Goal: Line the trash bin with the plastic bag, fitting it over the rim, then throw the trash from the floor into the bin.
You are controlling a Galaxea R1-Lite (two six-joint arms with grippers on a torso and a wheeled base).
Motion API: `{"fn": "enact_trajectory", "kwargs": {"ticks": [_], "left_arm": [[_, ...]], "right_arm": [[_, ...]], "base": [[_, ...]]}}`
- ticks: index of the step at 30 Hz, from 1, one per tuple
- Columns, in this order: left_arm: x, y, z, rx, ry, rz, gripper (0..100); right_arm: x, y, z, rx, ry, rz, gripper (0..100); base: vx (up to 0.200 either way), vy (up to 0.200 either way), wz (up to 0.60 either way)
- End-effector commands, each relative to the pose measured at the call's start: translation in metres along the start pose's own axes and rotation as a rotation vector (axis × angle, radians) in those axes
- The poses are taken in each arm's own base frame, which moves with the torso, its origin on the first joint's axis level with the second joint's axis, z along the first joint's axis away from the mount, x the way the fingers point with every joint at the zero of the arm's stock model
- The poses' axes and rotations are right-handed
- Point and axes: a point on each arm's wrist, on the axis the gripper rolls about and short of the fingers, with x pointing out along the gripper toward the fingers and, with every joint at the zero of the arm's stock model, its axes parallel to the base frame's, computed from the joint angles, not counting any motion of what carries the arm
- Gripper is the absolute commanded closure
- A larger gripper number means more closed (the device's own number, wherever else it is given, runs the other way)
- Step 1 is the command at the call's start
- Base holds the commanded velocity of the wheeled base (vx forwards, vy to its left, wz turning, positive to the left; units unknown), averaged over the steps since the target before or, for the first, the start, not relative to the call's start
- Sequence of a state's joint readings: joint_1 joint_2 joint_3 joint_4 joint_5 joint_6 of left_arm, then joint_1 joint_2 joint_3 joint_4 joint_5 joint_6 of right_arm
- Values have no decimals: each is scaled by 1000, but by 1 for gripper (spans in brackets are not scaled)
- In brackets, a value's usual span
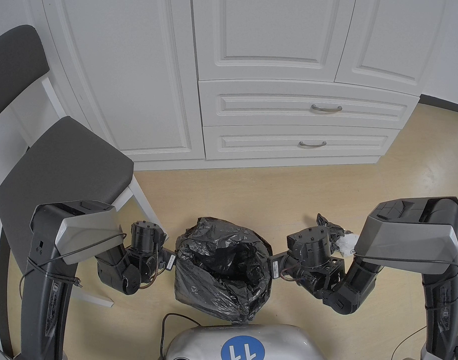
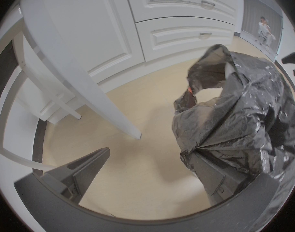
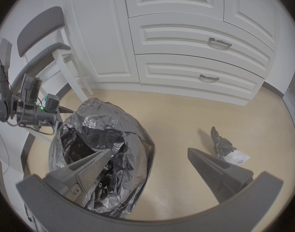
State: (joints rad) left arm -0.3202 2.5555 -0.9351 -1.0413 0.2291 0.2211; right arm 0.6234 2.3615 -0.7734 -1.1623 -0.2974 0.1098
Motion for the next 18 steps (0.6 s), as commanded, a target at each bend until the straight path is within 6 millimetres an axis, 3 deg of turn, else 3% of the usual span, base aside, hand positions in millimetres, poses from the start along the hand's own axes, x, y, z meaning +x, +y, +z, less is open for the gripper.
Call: {"fn": "enact_trajectory", "kwargs": {"ticks": [1, 7, 13, 18], "left_arm": [[12, -4, 4, -32, -25, 35, 0], [14, -4, 3, -50, -23, 58, 0], [-9, 3, 9, -39, -25, 19, 0], [-29, 14, 13, -15, -35, -49, 0]], "right_arm": [[6, 10, 1, 35, -27, 24, 0], [8, 19, 5, 89, -84, 46, 0], [5, 26, 4, 72, -69, 58, 0], [9, 45, 47, -42, -24, 75, 0]], "base": [[0, 0, 0], [0, 0, 0], [0, 0, 0], [0, 0, 0]]}}
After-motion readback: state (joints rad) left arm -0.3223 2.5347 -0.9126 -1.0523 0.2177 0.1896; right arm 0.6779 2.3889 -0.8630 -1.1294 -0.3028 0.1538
